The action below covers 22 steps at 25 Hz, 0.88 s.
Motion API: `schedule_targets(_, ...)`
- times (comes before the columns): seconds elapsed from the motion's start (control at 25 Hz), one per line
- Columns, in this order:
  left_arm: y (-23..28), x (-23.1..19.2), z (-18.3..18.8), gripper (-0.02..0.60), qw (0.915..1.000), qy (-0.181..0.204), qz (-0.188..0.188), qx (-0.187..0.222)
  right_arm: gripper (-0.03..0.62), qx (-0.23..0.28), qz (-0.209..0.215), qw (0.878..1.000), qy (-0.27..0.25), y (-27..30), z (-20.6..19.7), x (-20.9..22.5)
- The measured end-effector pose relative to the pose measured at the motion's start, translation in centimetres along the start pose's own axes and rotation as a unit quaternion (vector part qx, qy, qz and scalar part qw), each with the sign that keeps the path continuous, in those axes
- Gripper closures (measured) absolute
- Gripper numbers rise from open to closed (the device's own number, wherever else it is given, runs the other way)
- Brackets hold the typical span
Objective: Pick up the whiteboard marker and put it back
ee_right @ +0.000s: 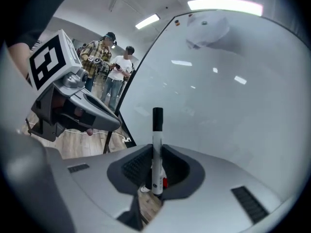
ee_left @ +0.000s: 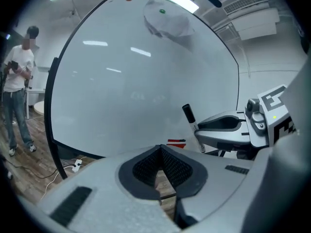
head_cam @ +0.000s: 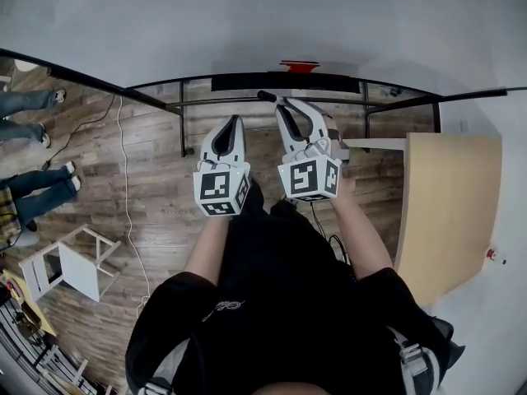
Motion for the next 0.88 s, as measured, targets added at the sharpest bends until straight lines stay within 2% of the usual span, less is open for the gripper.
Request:
schedule_targets(0.12,-1.0,3.1,0.9,0.577,0.9998,0.01,-0.01,0.013,0.54,0.034,-0.027,0.999,0.021,-4.0,0.2,1.7)
schedule_targets(0.28,-1.5,7.3,1.8,0.577,0.9988,0.025,-0.033,0.026,0.54,0.046,-0.067,0.996,0.03,-8.4,-0.4,3.8)
schedule_targets(0.72,-0.1,18.6,2.9,0.577,0.9897,0.069,-0.12,0.037,0.54,0.025,-0.153,0.986,0.054,-17.9,-5.0,8.5)
schedule_targets(0.88,-0.2,21.1,2.8,0.577,0.9872,0.077,-0.135,0.037,0.54,0.018,-0.167,0.985,0.035,-19.7,-5.9,9.1)
Point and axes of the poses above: the fingertips, and each gripper's own axes: y forward along the fingers, x to its right, z out of its top, the point moved 3 cm from there along -y, backward along the fingers
